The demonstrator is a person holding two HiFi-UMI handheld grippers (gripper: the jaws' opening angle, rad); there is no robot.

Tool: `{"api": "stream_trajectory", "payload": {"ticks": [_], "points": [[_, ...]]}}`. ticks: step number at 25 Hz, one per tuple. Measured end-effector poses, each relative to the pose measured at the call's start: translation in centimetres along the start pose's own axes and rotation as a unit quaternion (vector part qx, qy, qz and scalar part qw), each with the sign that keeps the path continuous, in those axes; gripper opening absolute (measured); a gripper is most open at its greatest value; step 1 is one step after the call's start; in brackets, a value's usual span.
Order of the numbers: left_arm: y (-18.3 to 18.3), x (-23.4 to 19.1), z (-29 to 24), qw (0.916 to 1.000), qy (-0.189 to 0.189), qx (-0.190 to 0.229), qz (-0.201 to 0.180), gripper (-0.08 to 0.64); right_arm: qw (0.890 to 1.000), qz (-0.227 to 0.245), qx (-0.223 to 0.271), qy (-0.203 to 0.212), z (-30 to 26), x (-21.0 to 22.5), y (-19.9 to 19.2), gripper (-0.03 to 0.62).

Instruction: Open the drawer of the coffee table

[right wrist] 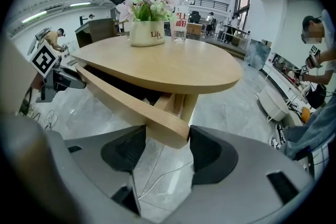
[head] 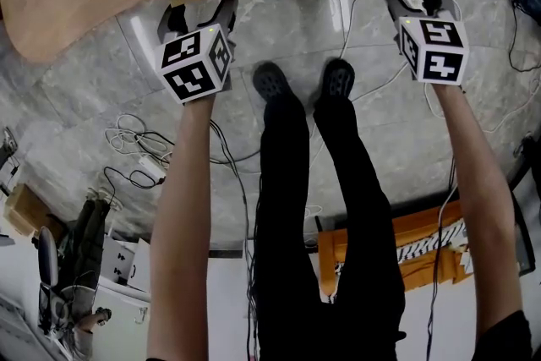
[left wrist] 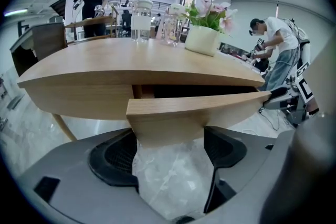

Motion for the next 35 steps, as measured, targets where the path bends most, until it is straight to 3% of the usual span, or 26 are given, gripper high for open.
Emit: {"api": "stream_trajectory", "payload": {"ticks": [17, 23, 35], "points": [[-4.3, 1.0, 4.4, 0.9995, 0.001, -0.032, 0.010, 0.400, 1.000, -0.015, -0.025, 0.006, 4.0, -2.9, -3.8, 0.252], [-7.3, 2.3, 6.9, 0.9990, 0.001, -0.043, 0.011, 0.400, 0.999, -0.017, -0.033, 0.011, 6.6, -4.4, -6.8, 0.251], [-7.8, 2.3, 6.9, 0.9980, 0.002, -0.060, 0.017, 0.400, 0.999, -0.015, -0.046, 0.015, 6.6, -4.5, -7.1, 0.250]]}}
Point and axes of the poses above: the fingertips, and each gripper's own axes: z backward along the fingers, x to its right, y out of its top, the point moved 2 cm from there along z, backward along the fingers, and after that the axes turned 4 degrees about x, right-handed, at the moved point
